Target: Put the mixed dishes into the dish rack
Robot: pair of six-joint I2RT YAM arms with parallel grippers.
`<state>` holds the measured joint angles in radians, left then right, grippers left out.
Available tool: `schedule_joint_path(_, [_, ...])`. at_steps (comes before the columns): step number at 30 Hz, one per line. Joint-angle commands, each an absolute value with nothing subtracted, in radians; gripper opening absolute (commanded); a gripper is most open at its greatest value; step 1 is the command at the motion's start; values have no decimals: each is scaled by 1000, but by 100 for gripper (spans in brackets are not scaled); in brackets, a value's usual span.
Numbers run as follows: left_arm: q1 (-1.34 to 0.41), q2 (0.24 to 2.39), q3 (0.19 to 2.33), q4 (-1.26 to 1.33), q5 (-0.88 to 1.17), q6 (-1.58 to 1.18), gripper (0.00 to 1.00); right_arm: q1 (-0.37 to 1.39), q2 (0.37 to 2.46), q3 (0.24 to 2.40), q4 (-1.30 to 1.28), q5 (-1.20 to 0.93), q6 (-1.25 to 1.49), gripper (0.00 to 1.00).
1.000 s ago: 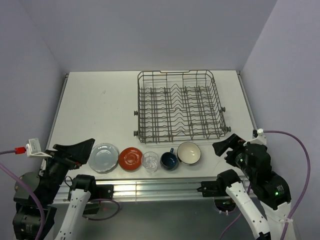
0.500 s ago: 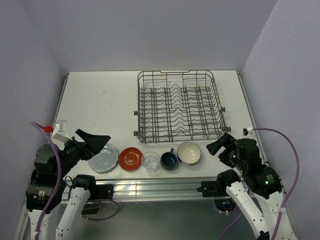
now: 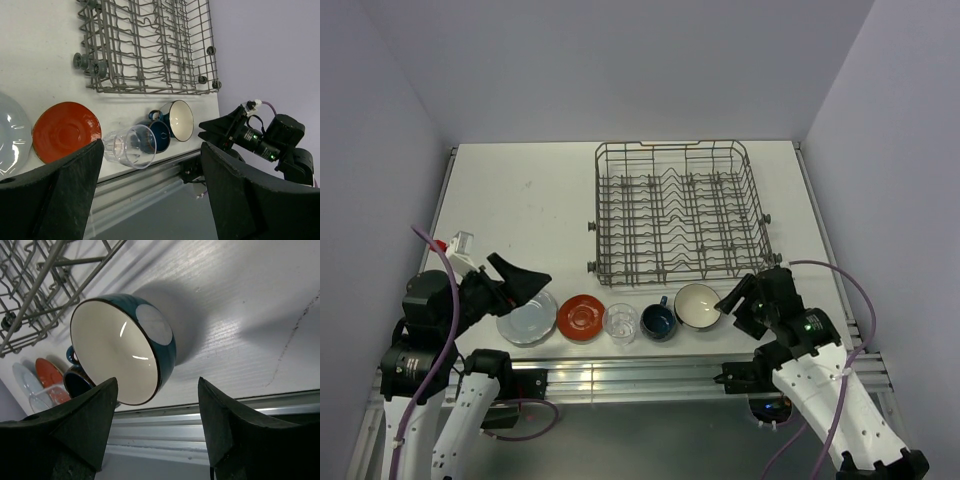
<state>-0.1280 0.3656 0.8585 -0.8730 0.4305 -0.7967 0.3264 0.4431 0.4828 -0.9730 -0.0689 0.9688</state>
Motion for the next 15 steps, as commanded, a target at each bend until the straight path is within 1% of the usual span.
schedule_joint_path(1, [-126, 379, 865, -813, 486, -773, 84, 322, 466, 476, -901, -6, 1015, 72])
schedule_joint_path(2, [-124, 383, 865, -805, 497, -778, 84, 322, 472, 471, -891, -8, 1019, 68])
schedule_joint_path(6, [-126, 431, 902, -781, 525, -775, 82, 330, 529, 436, -833, -29, 1031, 60])
schedule_joint_path(11, [-126, 518, 998, -790, 517, -746, 82, 365, 564, 416, -810, -2, 1058, 59])
schedule_joint_path(15, [-126, 567, 1017, -747, 541, -749, 82, 400, 618, 400, -772, 18, 1084, 56])
